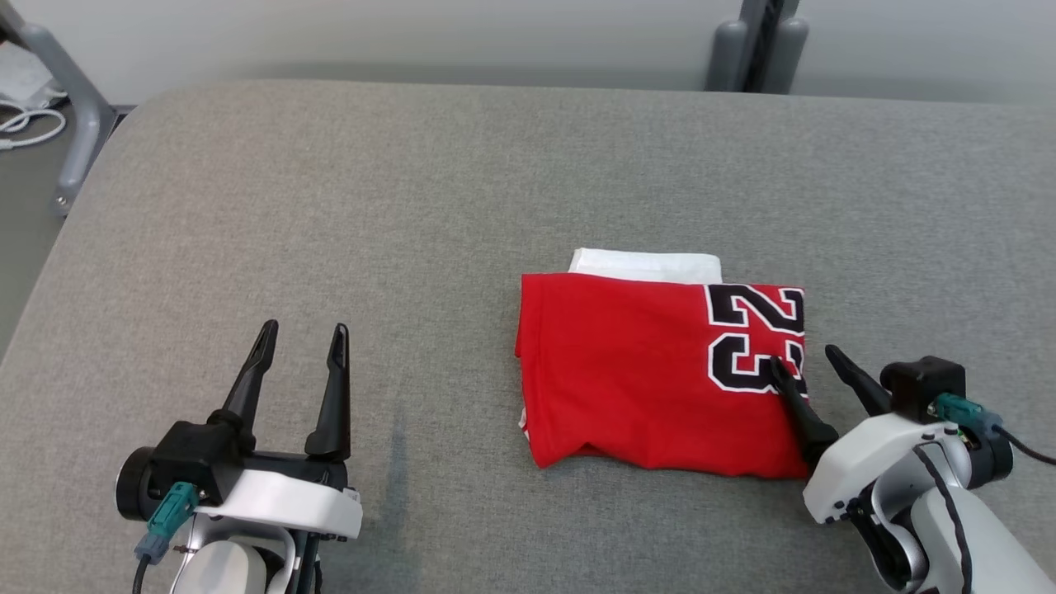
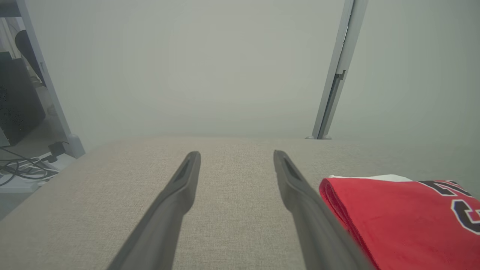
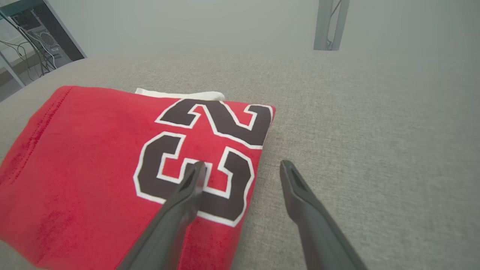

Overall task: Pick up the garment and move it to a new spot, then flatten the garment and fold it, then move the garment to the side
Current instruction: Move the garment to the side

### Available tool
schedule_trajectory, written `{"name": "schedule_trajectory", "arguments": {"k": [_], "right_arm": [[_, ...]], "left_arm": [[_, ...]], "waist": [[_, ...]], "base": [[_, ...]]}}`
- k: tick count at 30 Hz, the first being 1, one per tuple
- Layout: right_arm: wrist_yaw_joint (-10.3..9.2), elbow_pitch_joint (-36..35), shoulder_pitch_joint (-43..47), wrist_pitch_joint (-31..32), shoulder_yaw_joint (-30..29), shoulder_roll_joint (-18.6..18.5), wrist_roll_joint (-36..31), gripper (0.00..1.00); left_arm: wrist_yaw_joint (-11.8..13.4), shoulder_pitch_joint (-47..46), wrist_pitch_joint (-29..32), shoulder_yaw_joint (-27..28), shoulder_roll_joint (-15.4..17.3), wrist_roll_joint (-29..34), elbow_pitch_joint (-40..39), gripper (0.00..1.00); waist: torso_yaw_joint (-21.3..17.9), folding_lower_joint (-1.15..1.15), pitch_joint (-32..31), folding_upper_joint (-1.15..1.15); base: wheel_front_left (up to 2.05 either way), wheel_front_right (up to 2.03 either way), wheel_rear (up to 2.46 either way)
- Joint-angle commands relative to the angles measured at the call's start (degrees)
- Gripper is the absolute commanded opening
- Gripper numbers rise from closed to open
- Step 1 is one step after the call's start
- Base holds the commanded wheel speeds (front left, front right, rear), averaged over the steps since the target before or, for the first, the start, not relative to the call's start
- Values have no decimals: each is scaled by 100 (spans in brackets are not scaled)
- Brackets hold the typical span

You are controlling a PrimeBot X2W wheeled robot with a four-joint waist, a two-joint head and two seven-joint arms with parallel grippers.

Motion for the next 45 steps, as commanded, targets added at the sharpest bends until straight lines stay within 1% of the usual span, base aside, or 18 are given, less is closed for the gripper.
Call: {"name": "schedule_trajectory", "arguments": {"k": [1,4,5,6,7,8,13,17,19,23,27,28,31,34,39,45], "right_arm": [[-2,167,-179,10,67,-79,78,100],[-2,579,-529,19,273,-123,289,100],[-2,704,-641,17,326,-150,355,75],[-2,832,-750,32,382,-185,426,45],[-3,940,-852,56,447,-195,520,31],[-3,1019,-961,35,505,-206,599,0],[-4,1295,-1336,-19,752,-306,1120,0],[-3,1210,-1480,-67,1234,-460,1371,0],[-3,1016,-1485,-184,1646,-699,1487,0],[-3,720,-1453,-413,2030,-1078,1522,0],[-3,461,-1453,-602,2181,-1513,1381,0],[-3,461,-1453,-602,2181,-1513,1381,0],[-3,316,-1480,-623,2239,-1890,1240,0],[-3,174,-1709,-514,2316,-2231,1026,0],[-3,99,-2199,-399,2553,-2742,875,0],[-3,448,-2850,-459,2740,-3070,978,0]], "left_arm": [[-24,-135,-46,-12,-5,-34,45,100],[-32,-231,-95,-37,-21,-72,135,100],[-35,-257,-104,-41,-23,-74,157,100],[-40,-281,-117,-45,-25,-73,181,100],[-46,-304,-119,-45,-26,-73,205,100],[-43,-334,-122,-45,-27,-70,227,100],[-69,-452,-141,-25,-25,-51,277,100],[-94,-496,-146,15,0,-31,262,100],[-99,-481,-148,69,20,-18,205,100],[-110,-416,-147,138,80,15,126,100],[-113,-375,-144,193,147,45,47,100],[-113,-375,-144,193,147,45,47,100],[-100,-348,-145,205,194,67,-11,100],[-100,-340,-144,215,261,97,-91,100],[-165,-457,-11,151,411,129,-228,100],[-211,-577,183,71,593,181,-471,100]], "waist": [[195,0,204,0],[268,0,322,0],[279,0,353,0],[287,0,377,0],[291,0,399,0],[292,0,421,0],[212,0,488,0],[26,0,517,0],[-185,0,525,0],[-566,0,521,0],[-1027,0,511,0],[-1027,0,511,0],[-1378,0,507,0],[-1742,0,558,0],[-2171,0,743,0],[-2404,0,1061,0]], "base": [[0,0,0],[0,0,0],[0,0,0],[0,0,0],[0,0,0],[0,0,0],[0,0,0],[0,0,0],[0,0,0],[0,0,0],[0,0,0],[0,0,0],[0,0,0],[0,0,0],[0,0,0],[0,0,0]]}}
